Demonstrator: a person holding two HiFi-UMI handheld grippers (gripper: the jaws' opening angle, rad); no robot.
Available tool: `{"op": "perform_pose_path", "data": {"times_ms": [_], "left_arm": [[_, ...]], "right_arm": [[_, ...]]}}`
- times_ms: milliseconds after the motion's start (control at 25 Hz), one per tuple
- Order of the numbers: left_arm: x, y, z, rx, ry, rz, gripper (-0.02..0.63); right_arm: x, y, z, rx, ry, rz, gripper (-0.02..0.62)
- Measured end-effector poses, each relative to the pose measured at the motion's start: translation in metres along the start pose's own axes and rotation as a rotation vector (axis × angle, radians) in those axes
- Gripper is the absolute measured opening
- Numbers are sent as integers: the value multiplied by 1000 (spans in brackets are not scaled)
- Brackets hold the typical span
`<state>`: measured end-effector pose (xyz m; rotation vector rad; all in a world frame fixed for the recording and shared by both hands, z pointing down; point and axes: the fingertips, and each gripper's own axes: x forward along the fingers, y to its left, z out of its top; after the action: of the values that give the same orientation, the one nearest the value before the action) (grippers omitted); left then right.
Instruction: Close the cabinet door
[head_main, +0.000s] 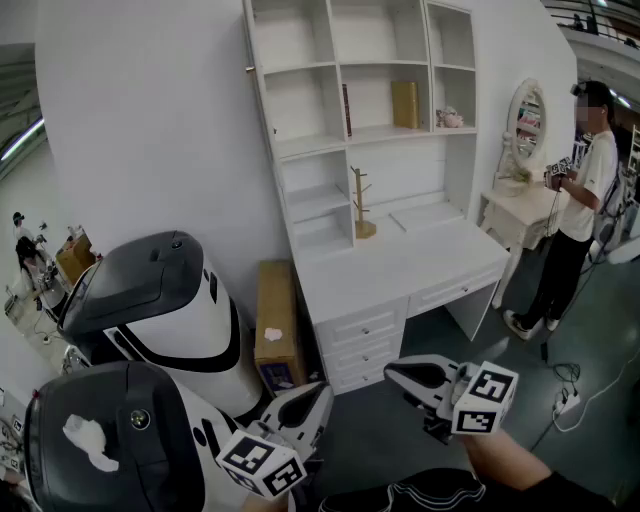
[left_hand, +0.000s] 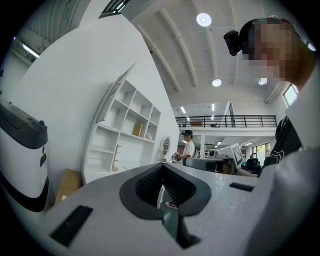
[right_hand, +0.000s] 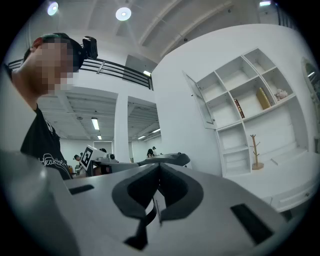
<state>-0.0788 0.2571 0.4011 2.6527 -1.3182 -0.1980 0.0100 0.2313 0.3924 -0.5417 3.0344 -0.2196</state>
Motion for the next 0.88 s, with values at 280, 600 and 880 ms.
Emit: {"op": "perform_pose_path", "data": {"times_ms": [280, 600, 880], "left_arm": [[-5, -8, -2, 16, 12, -22, 0], [-10, -6, 5, 36, 1, -34, 0], [-5, 6, 2, 13, -1, -33, 0]], "right_arm": [[-1, 8, -1, -10, 7, -2, 5], [-2, 9, 3, -25, -14, -43, 5], [6, 2, -2, -11, 3, -26, 5]]}}
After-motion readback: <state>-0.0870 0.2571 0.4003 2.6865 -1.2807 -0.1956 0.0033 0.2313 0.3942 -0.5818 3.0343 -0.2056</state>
